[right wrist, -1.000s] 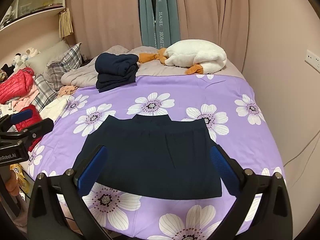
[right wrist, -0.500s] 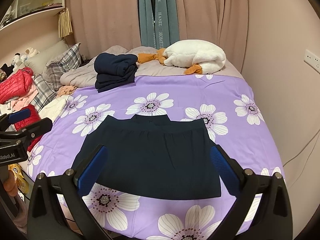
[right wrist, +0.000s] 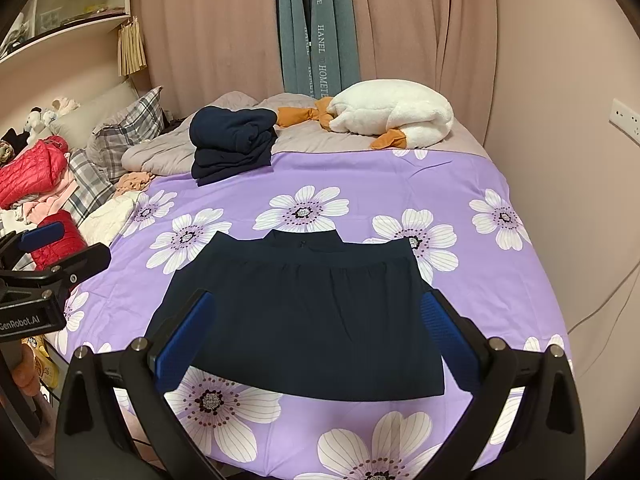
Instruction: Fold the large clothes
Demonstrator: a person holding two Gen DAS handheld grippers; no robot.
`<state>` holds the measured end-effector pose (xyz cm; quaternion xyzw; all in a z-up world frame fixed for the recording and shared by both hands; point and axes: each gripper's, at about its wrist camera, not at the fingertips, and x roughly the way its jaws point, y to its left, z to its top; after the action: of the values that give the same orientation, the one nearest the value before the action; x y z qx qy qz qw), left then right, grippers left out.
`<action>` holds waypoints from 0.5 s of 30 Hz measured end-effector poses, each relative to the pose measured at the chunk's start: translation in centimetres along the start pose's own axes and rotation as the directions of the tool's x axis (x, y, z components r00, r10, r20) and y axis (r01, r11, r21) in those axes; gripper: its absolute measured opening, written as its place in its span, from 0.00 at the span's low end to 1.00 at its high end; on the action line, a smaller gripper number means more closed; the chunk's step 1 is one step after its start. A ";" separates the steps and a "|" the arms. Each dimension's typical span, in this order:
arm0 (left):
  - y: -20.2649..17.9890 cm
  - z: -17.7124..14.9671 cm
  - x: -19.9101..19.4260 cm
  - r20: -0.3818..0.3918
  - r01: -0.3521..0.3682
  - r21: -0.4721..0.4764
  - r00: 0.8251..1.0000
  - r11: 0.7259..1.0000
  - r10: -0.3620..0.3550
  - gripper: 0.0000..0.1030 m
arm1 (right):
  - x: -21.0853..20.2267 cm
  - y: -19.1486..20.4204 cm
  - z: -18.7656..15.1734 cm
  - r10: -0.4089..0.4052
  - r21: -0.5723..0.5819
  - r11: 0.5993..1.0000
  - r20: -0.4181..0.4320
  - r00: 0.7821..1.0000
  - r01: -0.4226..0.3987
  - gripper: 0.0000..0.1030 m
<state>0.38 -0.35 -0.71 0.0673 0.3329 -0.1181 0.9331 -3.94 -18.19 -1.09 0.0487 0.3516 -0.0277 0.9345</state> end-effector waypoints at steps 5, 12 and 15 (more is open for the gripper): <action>0.0 0.0 0.1 0.000 0.002 0.002 1.000 1.000 -0.002 0.99 | 0.1 0.1 0.1 0.002 -0.002 1.000 -0.002 1.000 -0.002 1.00; 0.1 -0.1 0.1 0.000 0.003 0.006 1.000 1.000 -0.003 0.99 | 0.1 0.2 0.1 0.001 -0.001 1.000 -0.001 1.000 -0.001 1.00; 0.1 -0.1 0.1 -0.001 0.005 0.003 1.000 1.000 -0.005 0.99 | 0.1 0.2 0.1 0.002 -0.001 1.000 0.000 1.000 -0.002 1.00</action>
<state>0.44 -0.29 -0.81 0.0682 0.3332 -0.1208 0.9326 -3.81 -18.00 -1.10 0.0484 0.3518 -0.0266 0.9345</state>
